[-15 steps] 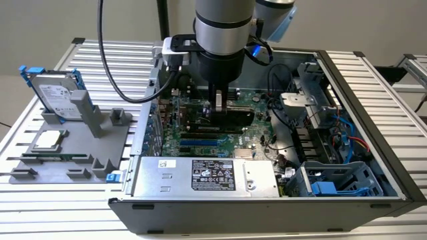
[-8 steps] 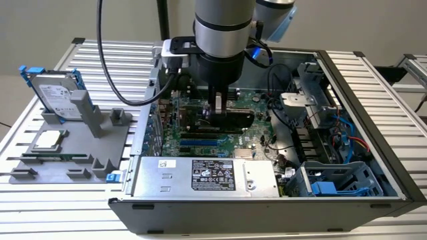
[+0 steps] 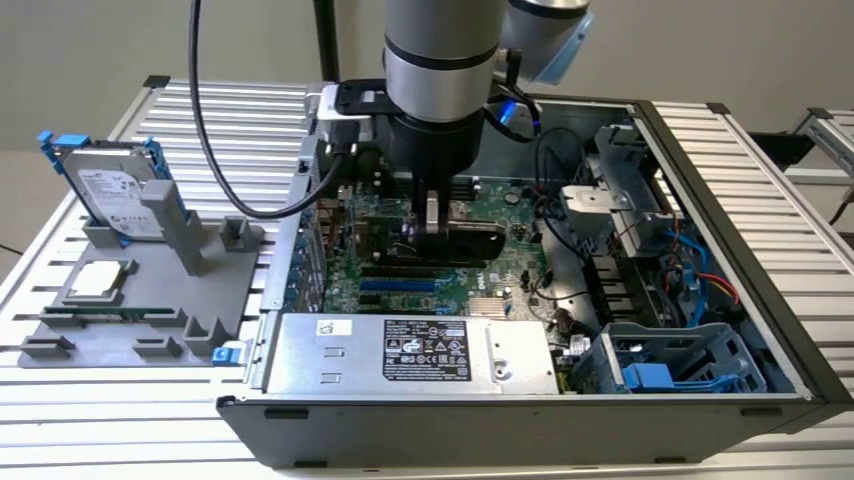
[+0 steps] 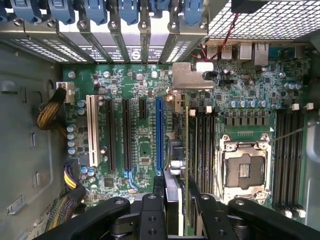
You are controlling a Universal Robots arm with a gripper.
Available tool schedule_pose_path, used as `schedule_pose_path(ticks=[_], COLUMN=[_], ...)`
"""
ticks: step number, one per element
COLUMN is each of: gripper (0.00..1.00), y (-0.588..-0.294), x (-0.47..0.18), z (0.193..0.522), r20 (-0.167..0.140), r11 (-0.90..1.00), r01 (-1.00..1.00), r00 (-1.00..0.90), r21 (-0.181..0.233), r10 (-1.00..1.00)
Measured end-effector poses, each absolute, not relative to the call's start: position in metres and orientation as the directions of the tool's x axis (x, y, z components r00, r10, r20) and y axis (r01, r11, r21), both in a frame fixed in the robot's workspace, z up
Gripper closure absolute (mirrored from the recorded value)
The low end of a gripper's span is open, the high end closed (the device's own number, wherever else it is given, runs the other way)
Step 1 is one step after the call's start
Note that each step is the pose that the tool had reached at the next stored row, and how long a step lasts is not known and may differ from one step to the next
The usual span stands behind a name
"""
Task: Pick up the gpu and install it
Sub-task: 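Insert the gpu into the slot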
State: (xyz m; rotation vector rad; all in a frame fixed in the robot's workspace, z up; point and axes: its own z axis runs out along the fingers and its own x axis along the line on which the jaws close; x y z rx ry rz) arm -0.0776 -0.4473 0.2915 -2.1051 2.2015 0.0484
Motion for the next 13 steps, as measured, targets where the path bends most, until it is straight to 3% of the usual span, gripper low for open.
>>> schedule_pose_path(ticks=[13], gripper=[1.00], y=[-0.451], x=[-0.091], z=[0.285], r20=[-0.091], r11=[0.047], r01=[-0.998], r00=[-0.043], r21=[-0.043], r10=[-0.995])
